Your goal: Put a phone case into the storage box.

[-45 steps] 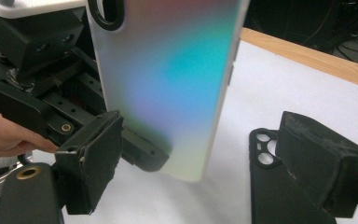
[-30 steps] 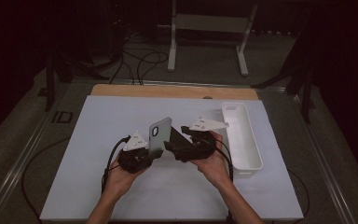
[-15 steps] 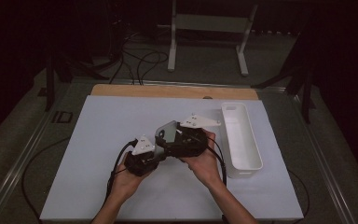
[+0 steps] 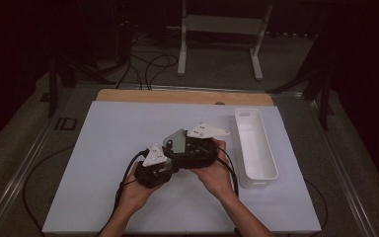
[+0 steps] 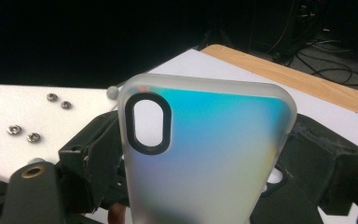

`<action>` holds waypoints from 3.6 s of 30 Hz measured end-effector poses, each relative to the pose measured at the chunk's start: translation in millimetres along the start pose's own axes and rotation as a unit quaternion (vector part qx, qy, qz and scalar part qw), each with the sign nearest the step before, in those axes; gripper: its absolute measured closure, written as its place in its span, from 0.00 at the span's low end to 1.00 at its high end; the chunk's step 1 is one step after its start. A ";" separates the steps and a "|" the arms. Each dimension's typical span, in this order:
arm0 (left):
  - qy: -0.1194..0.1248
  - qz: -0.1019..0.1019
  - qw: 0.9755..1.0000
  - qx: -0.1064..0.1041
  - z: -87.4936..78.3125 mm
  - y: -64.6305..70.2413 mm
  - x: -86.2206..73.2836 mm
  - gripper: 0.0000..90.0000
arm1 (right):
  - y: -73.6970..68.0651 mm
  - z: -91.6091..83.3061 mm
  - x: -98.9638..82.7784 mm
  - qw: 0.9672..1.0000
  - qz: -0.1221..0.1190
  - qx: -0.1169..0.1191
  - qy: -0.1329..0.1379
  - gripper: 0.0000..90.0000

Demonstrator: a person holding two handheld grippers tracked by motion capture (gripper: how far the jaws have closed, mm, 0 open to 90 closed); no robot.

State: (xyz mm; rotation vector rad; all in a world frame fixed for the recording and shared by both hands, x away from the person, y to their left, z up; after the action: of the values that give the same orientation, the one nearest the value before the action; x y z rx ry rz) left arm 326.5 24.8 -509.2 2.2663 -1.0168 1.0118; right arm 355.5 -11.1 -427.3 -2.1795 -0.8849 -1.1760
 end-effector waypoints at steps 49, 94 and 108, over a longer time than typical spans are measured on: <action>0.098 -0.056 0.983 0.147 -80.4 -76.7 -72.9 0.00 | 24.5 -12.2 -3.3 1.000 0.004 -0.028 0.008 0.18; 0.089 -0.066 0.975 0.190 -76.1 -83.6 -85.7 0.00 | 123.7 -38.2 40.6 0.987 0.041 -0.152 0.036 0.18; 0.089 -0.066 0.976 0.189 -75.4 -82.3 -85.5 0.00 | 159.8 -48.0 46.4 0.978 0.063 -0.196 0.040 0.18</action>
State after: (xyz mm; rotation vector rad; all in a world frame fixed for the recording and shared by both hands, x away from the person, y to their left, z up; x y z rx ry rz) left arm 318.3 162.5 -536.6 2.4417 -0.6306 1.4176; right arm 467.8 -135.5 -383.5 -2.4303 -0.5024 -1.4622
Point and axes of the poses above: each handheld gripper's, and its own axes: z roughly forward along the jaws, x roughly out of its top, y roughly to its right, the point moved 10 cm from there along z, roughly forward along the jaws, and after that the axes turned 5 degrees about -y, right-handed, at the moved point
